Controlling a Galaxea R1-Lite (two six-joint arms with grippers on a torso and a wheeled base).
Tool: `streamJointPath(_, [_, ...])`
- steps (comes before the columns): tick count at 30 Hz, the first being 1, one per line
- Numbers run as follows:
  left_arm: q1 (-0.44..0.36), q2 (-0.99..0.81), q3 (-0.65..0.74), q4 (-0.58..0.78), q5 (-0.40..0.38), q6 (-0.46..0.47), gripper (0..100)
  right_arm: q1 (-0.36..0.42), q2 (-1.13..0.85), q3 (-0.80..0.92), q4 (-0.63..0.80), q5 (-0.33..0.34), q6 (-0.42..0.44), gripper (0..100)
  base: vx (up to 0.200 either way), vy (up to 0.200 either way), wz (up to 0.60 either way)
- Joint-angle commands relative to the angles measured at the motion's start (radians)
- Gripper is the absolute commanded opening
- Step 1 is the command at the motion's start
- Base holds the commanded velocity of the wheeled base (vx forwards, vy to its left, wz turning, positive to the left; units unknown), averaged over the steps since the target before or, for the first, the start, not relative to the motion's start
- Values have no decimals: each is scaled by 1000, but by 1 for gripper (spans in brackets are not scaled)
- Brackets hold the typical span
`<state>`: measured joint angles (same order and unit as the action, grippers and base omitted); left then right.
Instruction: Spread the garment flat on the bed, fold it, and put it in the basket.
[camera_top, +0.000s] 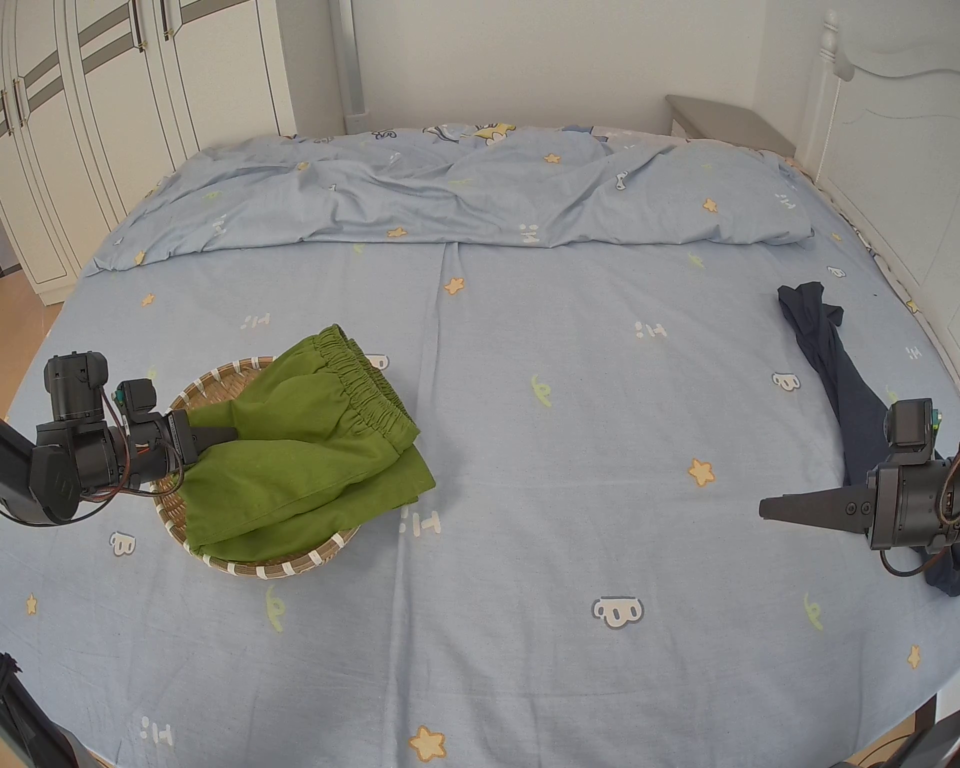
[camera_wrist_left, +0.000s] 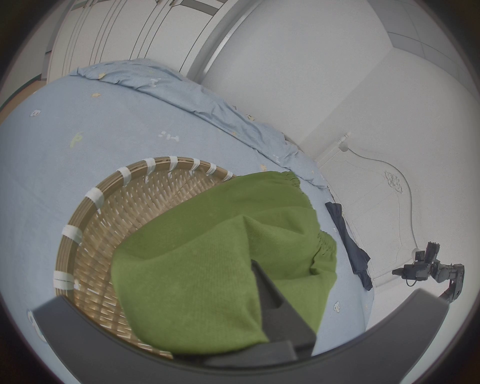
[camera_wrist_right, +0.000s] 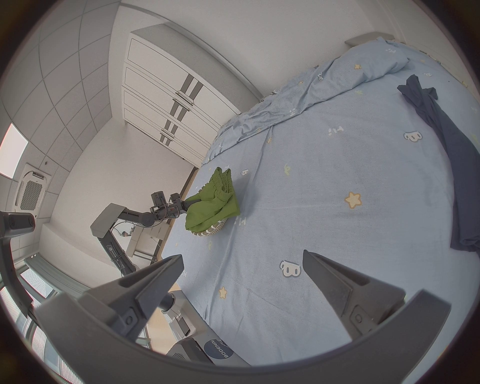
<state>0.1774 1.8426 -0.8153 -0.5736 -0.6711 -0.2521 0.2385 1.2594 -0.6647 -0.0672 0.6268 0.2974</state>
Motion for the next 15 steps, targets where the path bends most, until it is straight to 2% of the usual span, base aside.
streamJointPath(1, [8,27,-8,3,1,-1,0,2,-1,0,0,1,0,100,0,0,0])
streamJointPath(5, [-6,49,-31,14,39,-1,0,12,-1,2,0,-1,0,100,0,0,0])
streamJointPath(9, [-26,129,-87,43,176,1,0,13,0,2,0,-1,0,100,0,0,0])
streamJointPath(15, [-29,150,-97,75,197,2,0,18,0,4,0,-1,0,100,0,0,0])
